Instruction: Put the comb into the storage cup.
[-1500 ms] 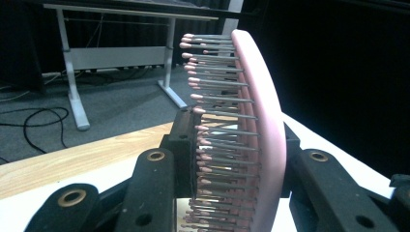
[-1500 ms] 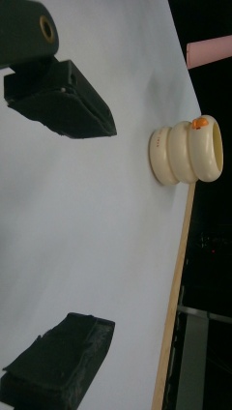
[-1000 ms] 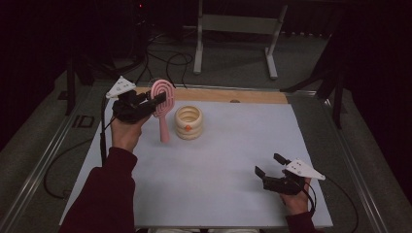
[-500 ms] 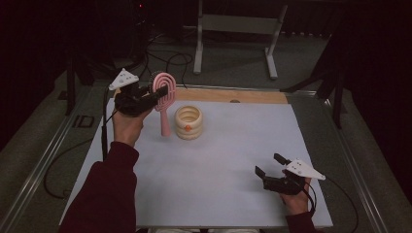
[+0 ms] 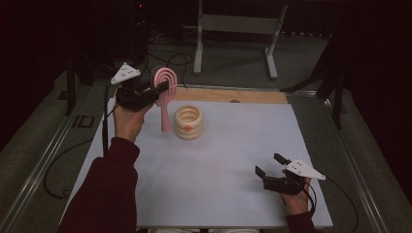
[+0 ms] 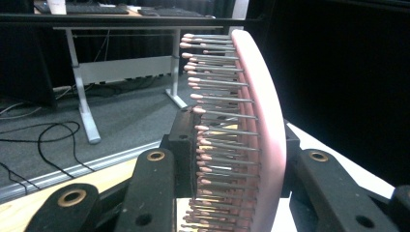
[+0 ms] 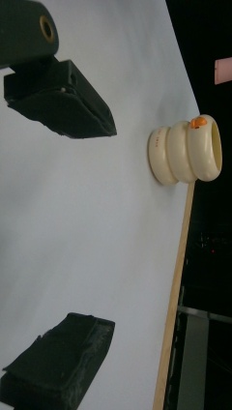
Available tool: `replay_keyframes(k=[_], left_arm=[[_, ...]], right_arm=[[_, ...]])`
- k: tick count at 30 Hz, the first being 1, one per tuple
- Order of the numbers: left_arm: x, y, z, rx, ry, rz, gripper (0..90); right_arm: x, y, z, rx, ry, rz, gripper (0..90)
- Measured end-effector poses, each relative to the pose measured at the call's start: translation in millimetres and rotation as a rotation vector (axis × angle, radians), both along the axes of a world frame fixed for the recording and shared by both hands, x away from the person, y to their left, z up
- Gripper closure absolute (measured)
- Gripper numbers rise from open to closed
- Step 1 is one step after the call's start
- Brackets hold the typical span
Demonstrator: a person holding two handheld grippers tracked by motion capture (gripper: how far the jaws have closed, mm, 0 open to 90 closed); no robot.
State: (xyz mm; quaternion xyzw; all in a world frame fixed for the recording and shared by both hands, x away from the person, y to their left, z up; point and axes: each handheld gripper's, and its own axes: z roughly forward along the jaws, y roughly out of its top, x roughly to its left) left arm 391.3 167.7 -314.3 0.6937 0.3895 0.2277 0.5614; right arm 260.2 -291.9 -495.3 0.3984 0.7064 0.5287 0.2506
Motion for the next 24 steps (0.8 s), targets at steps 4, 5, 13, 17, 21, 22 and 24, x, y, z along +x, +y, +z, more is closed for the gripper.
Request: replay_keyframes(k=[4, 5, 13, 17, 21, 22, 24], left_arm=[[3.4, -0.2, 0.8, 0.001, 0.002, 0.005, 64.7], [3.4, -0.2, 0.8, 0.001, 0.002, 0.005, 64.7], [8.0, -2.4, 4.1, -0.001, 0.001, 0.01, 64.7], [10.3, -4.8, 5.0, 0.0, 0.001, 0.012, 64.7], [11.5, -6.6, 5.7, -0.004, -0.002, 0.011, 64.7], [11.9, -7.4, 5.9, -0.004, -0.002, 0.009, 64.7], [12.3, -8.8, 6.1, -0.005, -0.003, 0.009, 64.7]], right_arm=[[-0.1, -0.1, 0.0, 0.001, 0.001, 0.001, 9.2], [-0.1, -0.1, 0.0, 0.001, 0.001, 0.001, 9.2], [0.0, 0.3, -0.3, 0.0, 0.0, 0.004, 9.2], [-0.1, 0.0, -0.2, 0.003, 0.003, 0.004, 9.2], [0.1, 0.0, -0.5, 0.002, 0.002, 0.007, 9.2], [0.2, 0.1, -0.6, 0.003, 0.003, 0.008, 9.2], [0.0, 0.3, -0.5, 0.003, 0.004, 0.008, 9.2]])
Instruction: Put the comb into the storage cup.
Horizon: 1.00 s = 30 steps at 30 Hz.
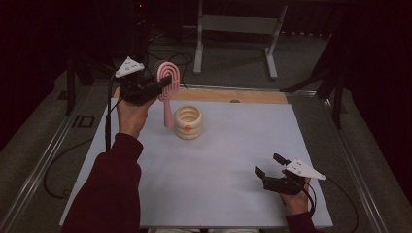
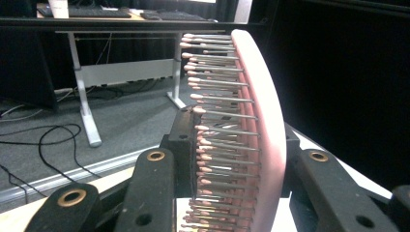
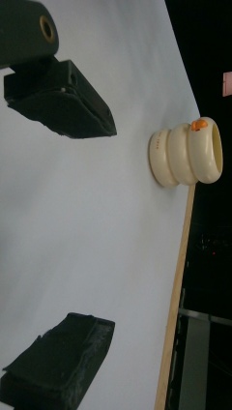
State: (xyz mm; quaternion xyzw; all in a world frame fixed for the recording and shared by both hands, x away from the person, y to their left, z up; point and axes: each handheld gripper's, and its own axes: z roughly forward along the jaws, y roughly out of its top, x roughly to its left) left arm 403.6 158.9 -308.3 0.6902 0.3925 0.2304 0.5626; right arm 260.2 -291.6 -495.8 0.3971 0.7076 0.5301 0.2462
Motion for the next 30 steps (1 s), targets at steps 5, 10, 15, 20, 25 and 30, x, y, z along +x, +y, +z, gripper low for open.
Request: replay_keyframes(k=[5, 10, 15, 20, 25, 30], left_arm=[[1.6, -4.4, 1.1, -0.001, -0.005, -0.004, 64.7], [2.7, -7.6, 2.9, -0.001, -0.008, -0.009, 64.7], [4.0, -13.2, 5.2, 0.001, -0.017, -0.015, 64.7], [4.9, -17.6, 6.0, -0.005, -0.023, -0.019, 64.7], [7.5, -20.1, 4.1, -0.01, -0.021, -0.018, 64.7], [9.4, -20.3, 3.4, -0.012, -0.021, -0.013, 64.7]], right_arm=[[0.1, -0.2, -0.1, 0.0, -0.002, 0.0, 9.2], [-0.1, -0.2, 0.0, 0.003, 0.001, 0.001, 9.2], [-0.3, -0.3, 0.1, 0.006, 0.0, 0.002, 9.2], [-0.2, -0.4, -0.1, 0.007, 0.0, 0.003, 9.2], [-0.3, -0.2, -0.2, 0.006, 0.001, 0.003, 9.2], [-0.1, -0.5, -0.3, 0.008, 0.001, 0.005, 9.2]])
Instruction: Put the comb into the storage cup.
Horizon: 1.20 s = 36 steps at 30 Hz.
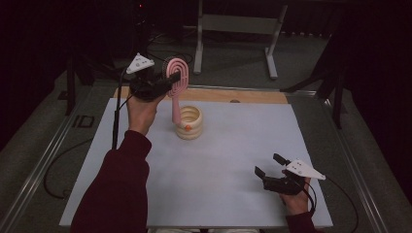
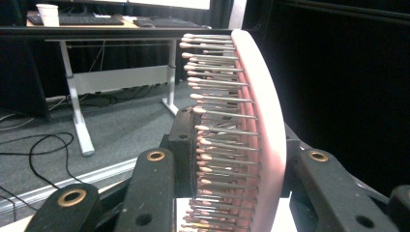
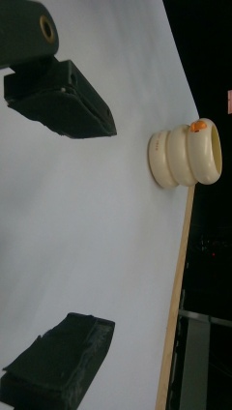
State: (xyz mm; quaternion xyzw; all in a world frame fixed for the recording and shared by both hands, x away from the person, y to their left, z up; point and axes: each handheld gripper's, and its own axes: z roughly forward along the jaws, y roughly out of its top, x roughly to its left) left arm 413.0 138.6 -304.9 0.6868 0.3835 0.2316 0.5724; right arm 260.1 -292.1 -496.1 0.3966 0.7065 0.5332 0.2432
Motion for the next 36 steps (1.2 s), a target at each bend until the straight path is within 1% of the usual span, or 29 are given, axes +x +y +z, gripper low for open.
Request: replay_keyframes(k=[3, 5, 9, 13, 22, 25, 31, 36], left_arm=[[1.1, -0.5, -0.1, -0.007, -0.002, 0.001, 64.7], [1.9, -1.4, -0.6, -0.023, -0.005, 0.002, 64.7], [3.6, -4.0, -1.3, -0.029, -0.008, 0.005, 64.7], [5.4, -8.8, -1.1, -0.017, -0.011, 0.0, 64.7], [9.3, -18.2, -0.6, -0.018, -0.018, -0.001, 64.7], [10.6, -20.8, -1.4, -0.021, -0.019, -0.001, 64.7], [13.8, -26.4, -4.3, -0.013, -0.024, 0.002, 64.7], [16.5, -28.9, -7.5, -0.024, -0.028, 0.011, 64.7]], right_arm=[[0.0, 0.0, 0.0, 0.001, 0.0, 0.001, 9.2], [0.1, -0.1, -0.1, 0.0, 0.0, 0.001, 9.2], [0.0, -0.5, 0.0, -0.002, 0.002, 0.003, 9.2], [0.0, -0.4, -0.1, -0.002, 0.003, 0.005, 9.2], [-1.0, -1.6, 0.8, 0.007, 0.003, 0.0, 9.2], [-1.1, -1.8, 0.9, 0.007, 0.002, -0.001, 9.2], [-1.2, -1.9, 1.2, 0.005, -0.002, 0.0, 9.2], [-1.3, -2.3, 1.1, 0.01, -0.005, 0.002, 9.2]])
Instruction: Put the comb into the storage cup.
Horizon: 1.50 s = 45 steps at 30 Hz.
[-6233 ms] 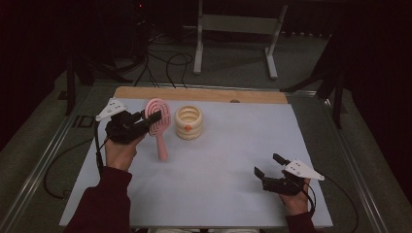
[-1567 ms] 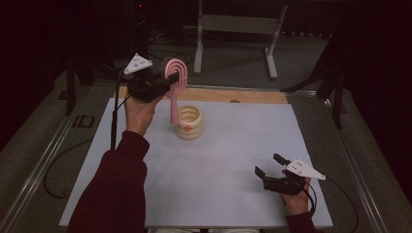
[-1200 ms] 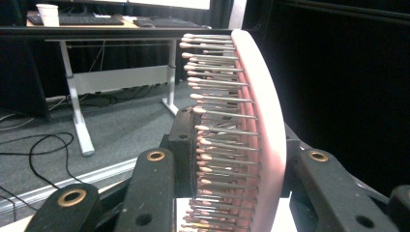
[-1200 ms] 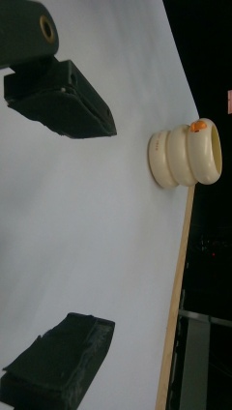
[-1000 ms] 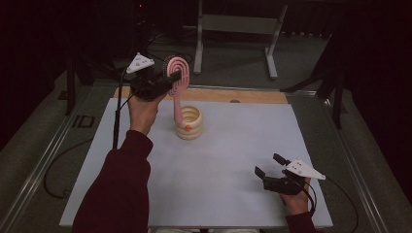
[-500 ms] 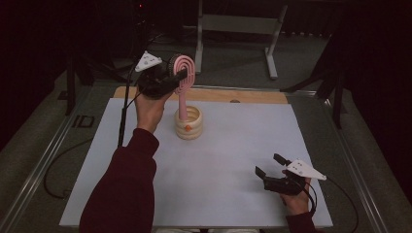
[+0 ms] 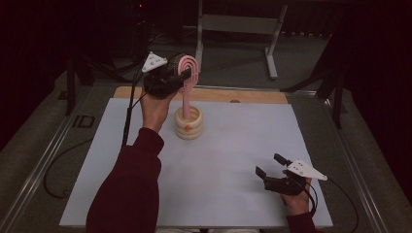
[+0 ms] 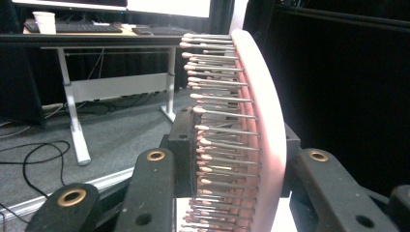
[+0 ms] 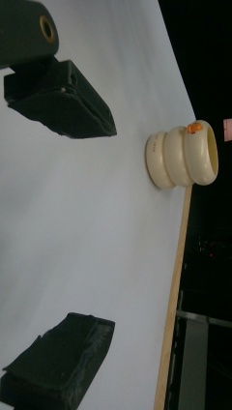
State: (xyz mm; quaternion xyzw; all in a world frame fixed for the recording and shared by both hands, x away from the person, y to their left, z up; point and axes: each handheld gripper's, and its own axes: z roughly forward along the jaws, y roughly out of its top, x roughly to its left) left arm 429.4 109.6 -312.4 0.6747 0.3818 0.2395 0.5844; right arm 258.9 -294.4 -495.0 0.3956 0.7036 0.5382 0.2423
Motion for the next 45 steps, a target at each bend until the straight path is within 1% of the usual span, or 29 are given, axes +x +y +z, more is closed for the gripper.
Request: replay_keyframes(k=[14, 18, 25, 26, 31, 37, 39, 42, 45], left_arm=[[5.1, -6.2, -11.0, 0.002, -0.011, 0.009, 64.7], [5.9, -7.4, -13.4, 0.012, -0.017, 0.009, 64.7], [6.8, -8.0, -20.2, 0.01, -0.013, 0.015, 64.7], [7.2, -7.4, -23.3, 0.001, -0.008, 0.016, 64.7], [8.6, -6.3, -31.7, -0.002, 0.006, 0.026, 64.7], [9.2, -8.7, -37.0, 0.012, 0.009, 0.028, 64.6], [9.3, -10.4, -39.0, 0.006, 0.01, 0.025, 64.6], [9.0, -13.6, -42.8, 0.014, 0.01, 0.025, 64.6], [9.5, -16.1, -46.1, 0.014, 0.013, 0.024, 64.6]], right_arm=[[-0.7, -0.8, 0.7, 0.0, -0.002, 0.001, 9.2], [-0.8, -0.5, 0.7, 0.001, -0.002, 0.001, 9.3], [-0.9, -0.2, 0.7, 0.001, -0.001, 0.002, 9.3], [-0.9, -0.3, 0.7, 0.002, 0.0, 0.001, 9.3], [-1.0, 0.1, 0.5, 0.002, 0.0, 0.003, 9.2], [-0.8, 0.1, 0.5, 0.001, 0.0, 0.002, 9.3], [-0.9, 0.0, 0.5, 0.002, 0.001, 0.003, 9.2], [-0.9, 0.2, 0.5, 0.003, -0.001, 0.0, 9.3], [-0.8, 0.4, 0.4, 0.005, -0.002, 0.004, 9.3]])
